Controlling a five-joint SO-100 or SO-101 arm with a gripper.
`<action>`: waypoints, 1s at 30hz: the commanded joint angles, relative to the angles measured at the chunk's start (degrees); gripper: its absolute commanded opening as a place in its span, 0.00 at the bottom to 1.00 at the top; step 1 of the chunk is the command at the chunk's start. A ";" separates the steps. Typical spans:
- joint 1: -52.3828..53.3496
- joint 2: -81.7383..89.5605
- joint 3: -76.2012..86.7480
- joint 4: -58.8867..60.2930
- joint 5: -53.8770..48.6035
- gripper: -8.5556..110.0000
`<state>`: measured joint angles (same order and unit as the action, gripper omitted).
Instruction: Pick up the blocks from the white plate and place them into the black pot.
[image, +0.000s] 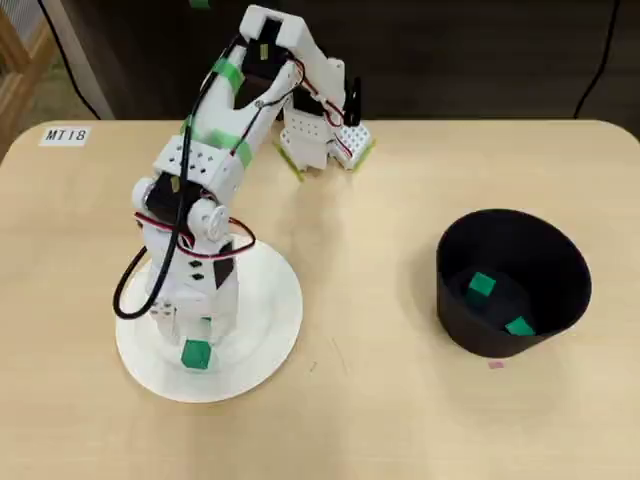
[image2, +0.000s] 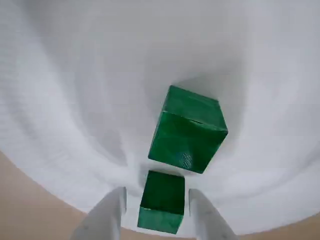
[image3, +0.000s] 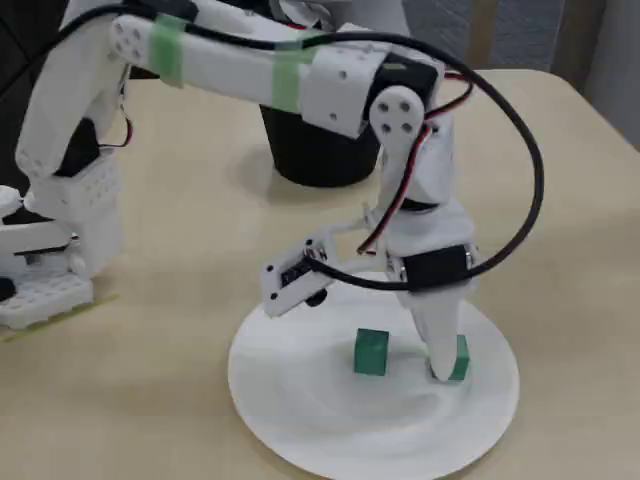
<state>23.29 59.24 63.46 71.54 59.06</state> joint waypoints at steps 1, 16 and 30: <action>-0.44 0.18 -2.37 -1.32 -0.53 0.21; -2.02 -1.67 -2.37 -4.13 1.23 0.13; 2.02 -1.32 -7.21 -5.54 -12.30 0.05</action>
<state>23.82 56.60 60.47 66.71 51.59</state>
